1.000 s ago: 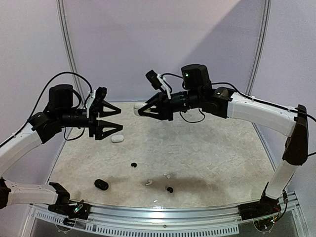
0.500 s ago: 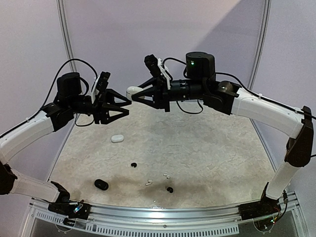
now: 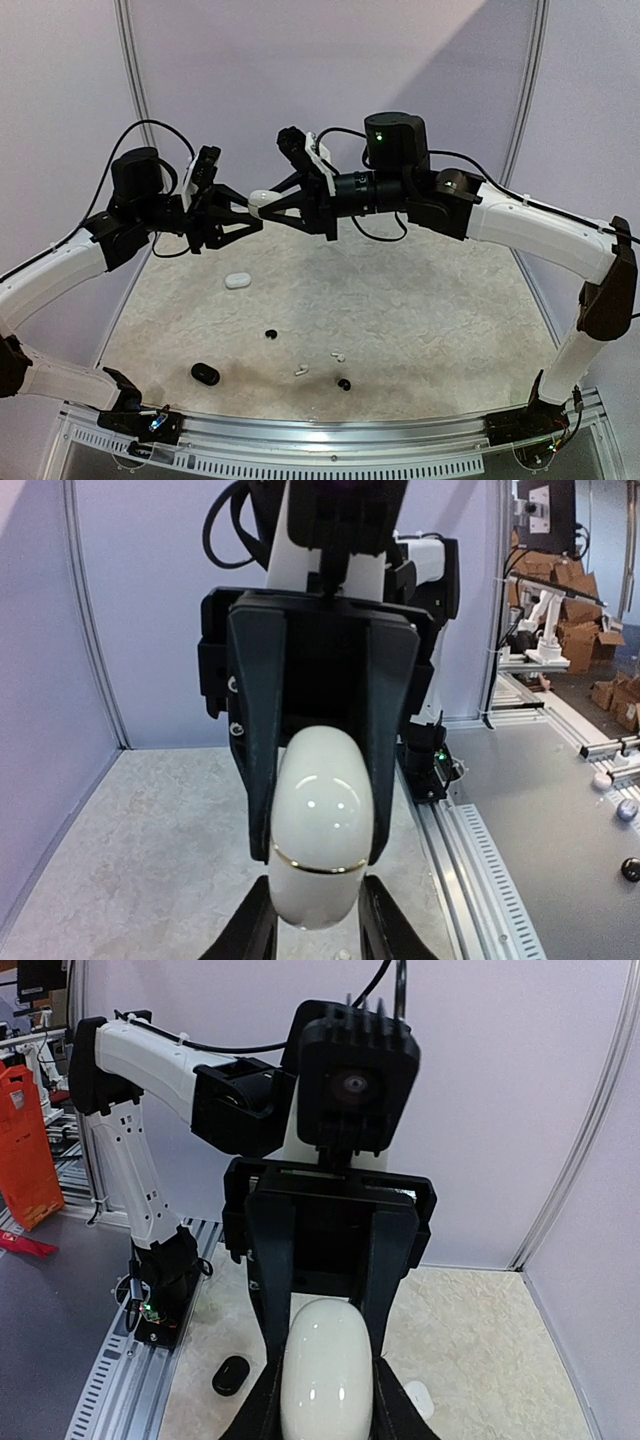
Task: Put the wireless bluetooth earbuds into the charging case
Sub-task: Pass from the right arm to the left
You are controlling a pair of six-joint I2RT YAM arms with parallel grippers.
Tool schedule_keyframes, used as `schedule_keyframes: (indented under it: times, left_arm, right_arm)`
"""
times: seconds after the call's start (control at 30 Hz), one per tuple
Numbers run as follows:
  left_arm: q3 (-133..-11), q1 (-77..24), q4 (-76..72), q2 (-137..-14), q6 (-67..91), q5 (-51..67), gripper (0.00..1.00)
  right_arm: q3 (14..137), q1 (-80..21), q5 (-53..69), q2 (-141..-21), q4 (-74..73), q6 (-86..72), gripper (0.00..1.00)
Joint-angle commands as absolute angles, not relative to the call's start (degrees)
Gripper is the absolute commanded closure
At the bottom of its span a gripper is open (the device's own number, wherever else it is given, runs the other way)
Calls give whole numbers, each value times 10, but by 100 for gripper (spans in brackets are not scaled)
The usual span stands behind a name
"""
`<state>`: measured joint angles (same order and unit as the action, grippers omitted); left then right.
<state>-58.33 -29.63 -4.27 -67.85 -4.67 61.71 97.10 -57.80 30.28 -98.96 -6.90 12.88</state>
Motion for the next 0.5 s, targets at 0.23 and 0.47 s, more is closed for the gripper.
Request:
schedule_keyframes:
  times: [0.23,0.47]
  left_arm:
    - [-583,-307,-30,-667,-57,612,88]
    - [-583,-307,-21,-665,-61,612,69]
  right_arm:
    - [980,-579,272,-1003,-95,143,100]
    - [978,-579,256,-1005,-107,149,100]
